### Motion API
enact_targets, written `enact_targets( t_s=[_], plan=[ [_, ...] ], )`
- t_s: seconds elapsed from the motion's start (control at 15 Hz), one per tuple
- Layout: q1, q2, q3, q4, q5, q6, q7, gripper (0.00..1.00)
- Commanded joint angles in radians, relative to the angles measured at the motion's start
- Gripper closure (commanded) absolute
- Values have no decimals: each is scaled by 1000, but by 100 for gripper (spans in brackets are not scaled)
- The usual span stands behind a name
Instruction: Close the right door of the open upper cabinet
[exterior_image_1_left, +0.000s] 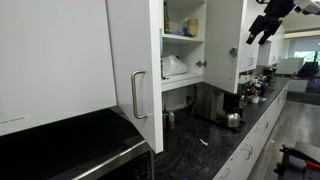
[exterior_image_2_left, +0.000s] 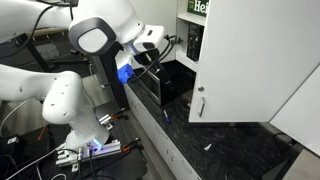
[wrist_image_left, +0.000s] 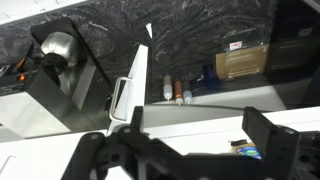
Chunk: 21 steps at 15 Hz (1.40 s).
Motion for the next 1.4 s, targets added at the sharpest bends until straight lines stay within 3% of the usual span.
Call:
enact_targets(
  t_s=[0.0,0.4,0.8,1.33],
  plan=[
    [-52,-18,32,-82,-30,190,19,0],
    [-121,76,80,-54,-55,433,57,0],
    [-190,149,137,-54,-51,569,84,0],
    [-146,193,120,-54,-25,638,61,0]
  ],
)
